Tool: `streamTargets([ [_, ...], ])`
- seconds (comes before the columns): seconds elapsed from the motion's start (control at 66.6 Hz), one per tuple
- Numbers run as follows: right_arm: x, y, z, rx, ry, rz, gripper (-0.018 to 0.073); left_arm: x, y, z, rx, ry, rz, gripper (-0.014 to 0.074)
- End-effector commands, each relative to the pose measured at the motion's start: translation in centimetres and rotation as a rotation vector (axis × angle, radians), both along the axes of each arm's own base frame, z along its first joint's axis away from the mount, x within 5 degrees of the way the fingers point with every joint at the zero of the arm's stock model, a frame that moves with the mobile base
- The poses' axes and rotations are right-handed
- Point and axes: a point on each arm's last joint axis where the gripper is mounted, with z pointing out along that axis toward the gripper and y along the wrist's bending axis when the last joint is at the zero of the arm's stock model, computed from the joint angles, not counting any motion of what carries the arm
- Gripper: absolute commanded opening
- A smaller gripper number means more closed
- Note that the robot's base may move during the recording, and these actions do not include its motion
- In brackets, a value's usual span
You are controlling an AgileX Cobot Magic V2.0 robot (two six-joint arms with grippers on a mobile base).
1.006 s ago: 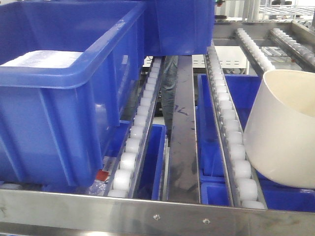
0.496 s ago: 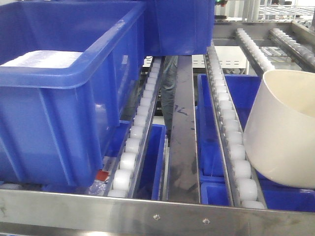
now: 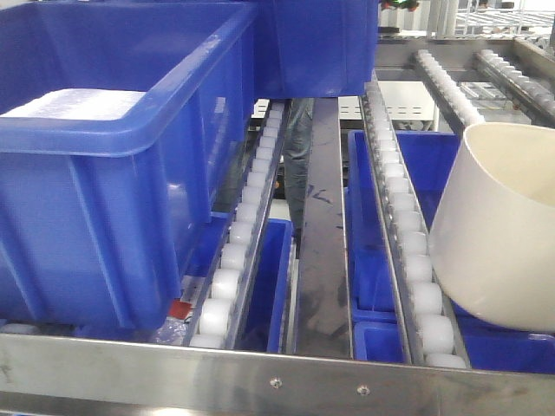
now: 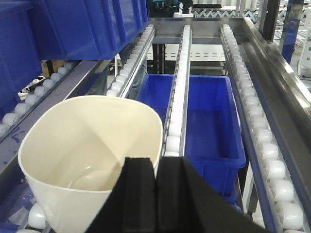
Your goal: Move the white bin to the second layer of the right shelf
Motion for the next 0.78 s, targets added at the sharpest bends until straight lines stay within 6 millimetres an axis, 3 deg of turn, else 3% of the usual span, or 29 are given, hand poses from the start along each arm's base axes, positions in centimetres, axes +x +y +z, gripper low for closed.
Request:
streamTargets([
  [0.0, -0.25, -0.17, 1.44, 0.004, -0.120, -0.020, 0.0025, 0.07, -0.04, -0.37, -0.014, -0.063, -0.005, 0.0085],
  [0.766, -0.25, -0.17, 1.44, 0.004, -0.120, -0.020, 0.0025, 0.07, -0.04, -0.37, -0.014, -0.063, -0.005, 0.0085],
])
